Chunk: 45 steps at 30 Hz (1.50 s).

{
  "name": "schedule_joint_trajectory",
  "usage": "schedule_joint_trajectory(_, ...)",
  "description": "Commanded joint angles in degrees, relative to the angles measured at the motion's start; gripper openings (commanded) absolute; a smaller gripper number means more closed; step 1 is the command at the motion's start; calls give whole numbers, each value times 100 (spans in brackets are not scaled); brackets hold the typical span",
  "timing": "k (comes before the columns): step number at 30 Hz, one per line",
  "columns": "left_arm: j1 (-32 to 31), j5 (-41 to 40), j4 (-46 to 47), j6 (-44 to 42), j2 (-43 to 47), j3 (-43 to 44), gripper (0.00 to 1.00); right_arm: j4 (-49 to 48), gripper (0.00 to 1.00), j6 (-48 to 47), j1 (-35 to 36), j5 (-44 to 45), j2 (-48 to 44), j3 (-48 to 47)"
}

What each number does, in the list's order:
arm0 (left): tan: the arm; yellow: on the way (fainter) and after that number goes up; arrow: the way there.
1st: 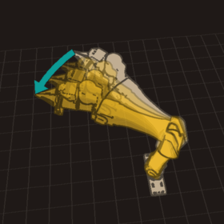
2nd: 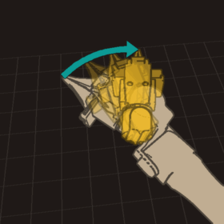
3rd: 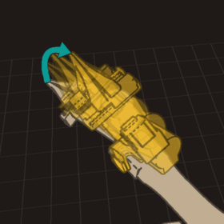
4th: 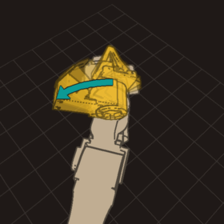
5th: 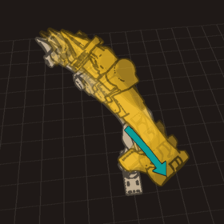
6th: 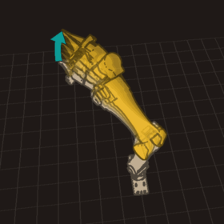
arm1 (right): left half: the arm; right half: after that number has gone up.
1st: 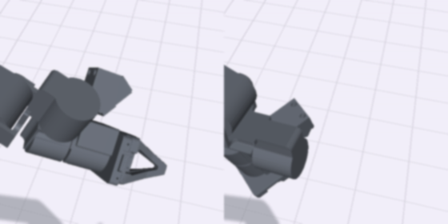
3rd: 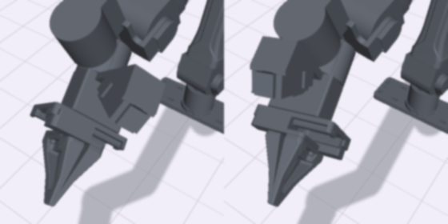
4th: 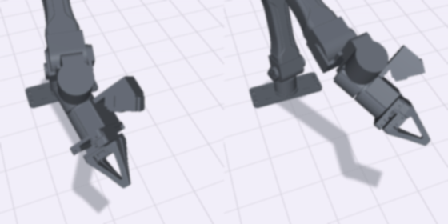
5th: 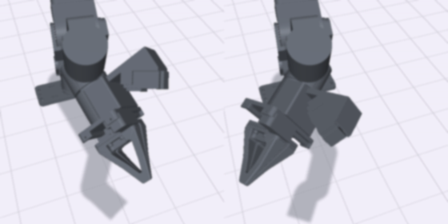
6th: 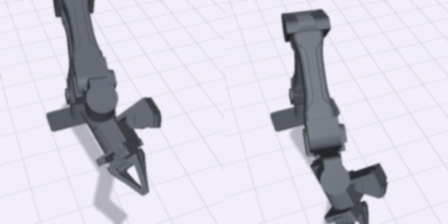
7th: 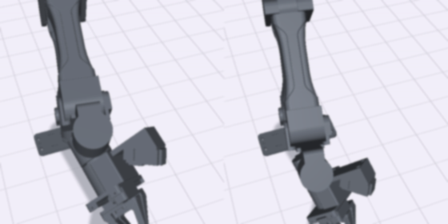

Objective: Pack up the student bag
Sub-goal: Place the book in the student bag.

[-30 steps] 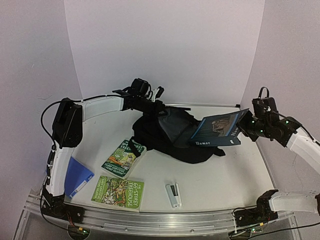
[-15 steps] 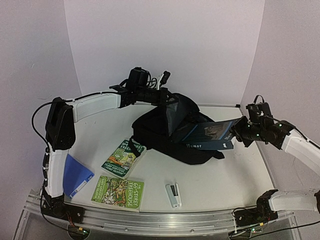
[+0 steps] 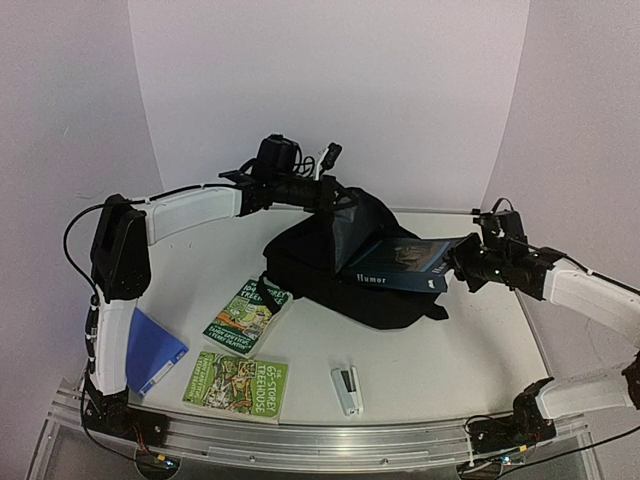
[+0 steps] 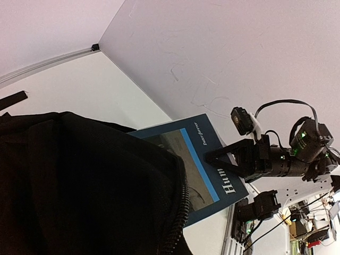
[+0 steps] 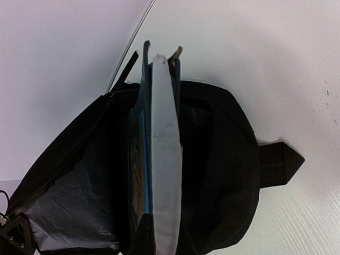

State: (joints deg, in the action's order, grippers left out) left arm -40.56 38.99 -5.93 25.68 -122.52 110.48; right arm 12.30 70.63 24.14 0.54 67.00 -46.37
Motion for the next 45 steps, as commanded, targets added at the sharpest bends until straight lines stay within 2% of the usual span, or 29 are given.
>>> schedule_joint_trajectory(1, -13, 224, 548, 163, 496, 96, 0, -1529, 0, 358, 1, -2, 267, 110)
schedule_joint_trajectory(6, -44, 252, 567, 246, 434, 157, 0, -2346, 0, 380, 30, -216, 1076, 37)
schedule_joint_trajectory(19, -66, 219, 892, 615, 192, 279, 0, -3252, 0, 131, 468, 401, 3186, -1252)
schedule_joint_trajectory(22, -67, 196, 897, 643, 143, 294, 0, -3470, 4, 77, 560, 529, 3580, -1465)
schedule_joint_trajectory(25, -67, 131, 872, 676, 116, 291, 0, -3731, 11, 33, 591, 429, 3960, -1668)
schedule_joint_trajectory(30, -45, -150, 643, 663, 60, 304, 0, -3801, 37, -182, 618, 417, 4286, -1845)
schedule_joint_trajectory(35, 146, -232, 648, 1081, -15, 243, 0, -3573, 61, -311, 620, 821, 3942, -1482)
schedule_joint_trajectory(41, 222, -204, 629, 1104, -27, 128, 0, -2835, 78, -296, 618, 1154, 3624, -1194)
schedule_joint_trajectory(45, 225, -165, 629, 1084, -9, 140, 0, -2577, 80, -168, 620, 1308, 3442, -959)
